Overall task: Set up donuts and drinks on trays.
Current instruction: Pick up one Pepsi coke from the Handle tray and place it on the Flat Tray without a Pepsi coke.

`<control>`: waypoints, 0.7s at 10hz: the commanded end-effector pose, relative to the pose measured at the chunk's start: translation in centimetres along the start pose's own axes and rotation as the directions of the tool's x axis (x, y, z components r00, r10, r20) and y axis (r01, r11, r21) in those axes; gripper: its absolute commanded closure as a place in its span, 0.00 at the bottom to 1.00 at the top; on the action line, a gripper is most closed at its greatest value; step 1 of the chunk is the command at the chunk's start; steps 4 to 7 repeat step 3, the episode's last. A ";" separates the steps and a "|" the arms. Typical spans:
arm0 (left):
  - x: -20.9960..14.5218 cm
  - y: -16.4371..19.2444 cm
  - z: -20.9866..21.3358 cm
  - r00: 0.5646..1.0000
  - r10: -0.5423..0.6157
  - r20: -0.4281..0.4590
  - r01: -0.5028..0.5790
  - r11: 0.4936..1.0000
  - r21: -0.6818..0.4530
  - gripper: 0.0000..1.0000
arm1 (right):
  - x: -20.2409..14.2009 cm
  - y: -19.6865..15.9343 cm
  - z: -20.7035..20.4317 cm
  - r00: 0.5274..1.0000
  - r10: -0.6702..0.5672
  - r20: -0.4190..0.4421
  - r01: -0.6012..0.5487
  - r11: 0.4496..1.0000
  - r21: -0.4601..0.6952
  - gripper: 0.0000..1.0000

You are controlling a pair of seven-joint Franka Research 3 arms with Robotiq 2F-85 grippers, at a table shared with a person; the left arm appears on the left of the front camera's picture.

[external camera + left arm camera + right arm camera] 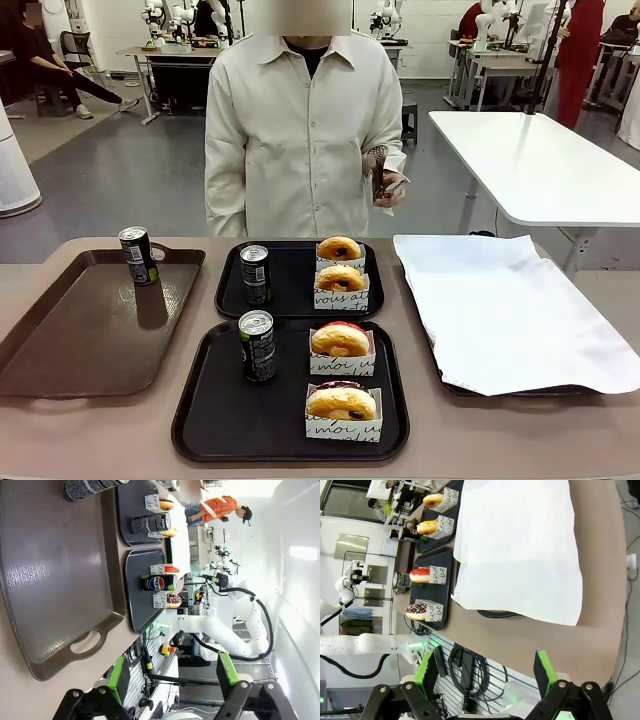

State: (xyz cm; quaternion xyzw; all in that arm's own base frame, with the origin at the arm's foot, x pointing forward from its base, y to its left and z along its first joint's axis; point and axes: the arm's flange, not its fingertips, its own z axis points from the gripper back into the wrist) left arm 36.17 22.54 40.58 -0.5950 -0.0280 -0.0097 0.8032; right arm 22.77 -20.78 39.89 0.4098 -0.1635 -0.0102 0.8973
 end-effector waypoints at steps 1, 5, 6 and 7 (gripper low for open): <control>-0.1 0.1 0.1 1.000 0.001 0.006 -0.001 1.000 0.002 0.09 | 0.2 -0.1 -0.3 1.000 0.013 0.021 -0.013 1.000 0.027 0.00; -0.1 0.1 0.1 1.000 0.001 0.006 -0.001 1.000 0.002 0.09 | 0.2 -0.1 -0.3 1.000 0.013 0.021 -0.013 1.000 0.027 0.00; -0.1 0.1 0.1 1.000 0.001 0.006 -0.001 1.000 0.002 0.09 | 0.2 -0.1 -0.3 1.000 0.013 0.021 -0.013 1.000 0.027 0.00; -0.1 0.1 0.1 1.000 0.001 0.006 -0.001 1.000 0.002 0.09 | 0.2 -0.1 -0.3 1.000 0.013 0.021 -0.013 1.000 0.027 0.00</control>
